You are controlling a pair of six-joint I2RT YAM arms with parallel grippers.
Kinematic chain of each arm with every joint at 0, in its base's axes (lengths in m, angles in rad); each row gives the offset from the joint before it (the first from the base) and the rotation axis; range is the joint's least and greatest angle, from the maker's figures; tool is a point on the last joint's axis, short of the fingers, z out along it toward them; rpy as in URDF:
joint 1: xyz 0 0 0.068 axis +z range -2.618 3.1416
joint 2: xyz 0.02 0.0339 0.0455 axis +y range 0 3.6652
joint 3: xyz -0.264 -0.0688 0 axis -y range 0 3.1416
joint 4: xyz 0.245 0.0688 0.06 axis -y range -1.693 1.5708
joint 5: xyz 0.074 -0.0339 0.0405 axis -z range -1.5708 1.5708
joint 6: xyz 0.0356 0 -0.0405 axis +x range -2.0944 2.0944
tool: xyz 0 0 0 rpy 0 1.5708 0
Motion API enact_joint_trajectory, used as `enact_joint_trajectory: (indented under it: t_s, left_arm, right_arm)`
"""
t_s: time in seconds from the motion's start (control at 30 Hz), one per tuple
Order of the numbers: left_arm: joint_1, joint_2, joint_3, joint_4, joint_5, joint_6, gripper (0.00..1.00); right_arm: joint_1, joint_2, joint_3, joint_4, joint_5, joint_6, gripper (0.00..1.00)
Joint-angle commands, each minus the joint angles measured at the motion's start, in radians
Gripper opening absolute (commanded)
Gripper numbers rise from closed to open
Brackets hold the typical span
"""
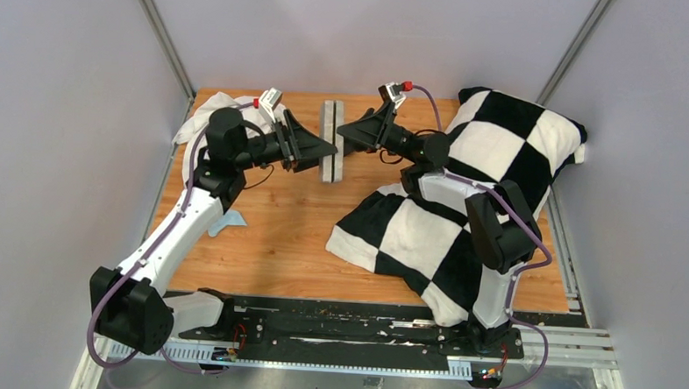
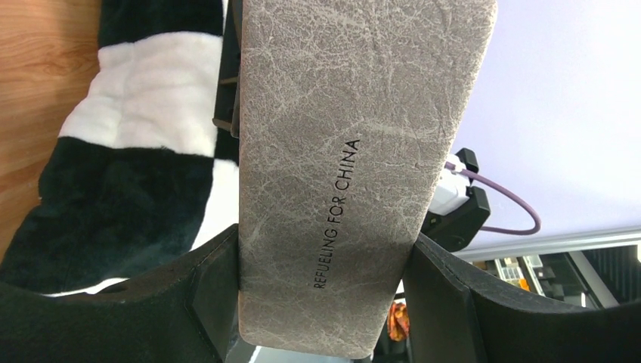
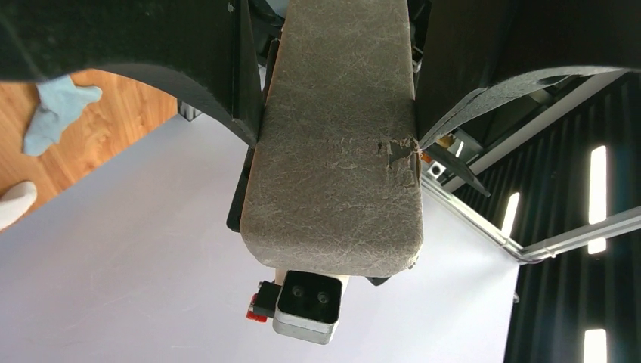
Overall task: Organize the sunglasses
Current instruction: Open the sunglasses case.
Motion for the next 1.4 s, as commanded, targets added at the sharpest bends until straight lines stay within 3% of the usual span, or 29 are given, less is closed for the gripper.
enact_joint_trajectory:
  t_s: [0.0,0.2,0.77,0.93,1.13,1.37]
  left_arm:
    - [-0.007,-0.087,0.048,0.204,0.039,-0.048,0.00]
    - [-0.007,-0.148,0.081,0.300,0.044,-0.055,0.00]
    - [0.053,-0.086,0.022,0.848,-0.058,-0.519,0.00]
    - [0.059,-0.079,0.008,0.879,-0.085,-0.548,0.00]
    - [0.071,-0.074,0.029,0.805,-0.073,-0.489,0.00]
    - [0.094,-0.068,0.023,0.784,-0.073,-0.478,0.00]
  right_arm:
    - [0.014,0.040,-0.001,0.089,-0.021,0.054,0.26]
    - [0.014,0.060,-0.002,0.089,-0.039,0.065,0.25]
    - [0.013,0.099,-0.003,0.089,-0.071,0.056,0.28]
    - [0.013,0.092,-0.014,0.089,-0.085,0.043,0.29]
    - [0.014,0.106,-0.020,0.089,-0.097,0.045,0.44]
    - [0.004,0.105,-0.032,0.089,-0.101,0.042,0.50]
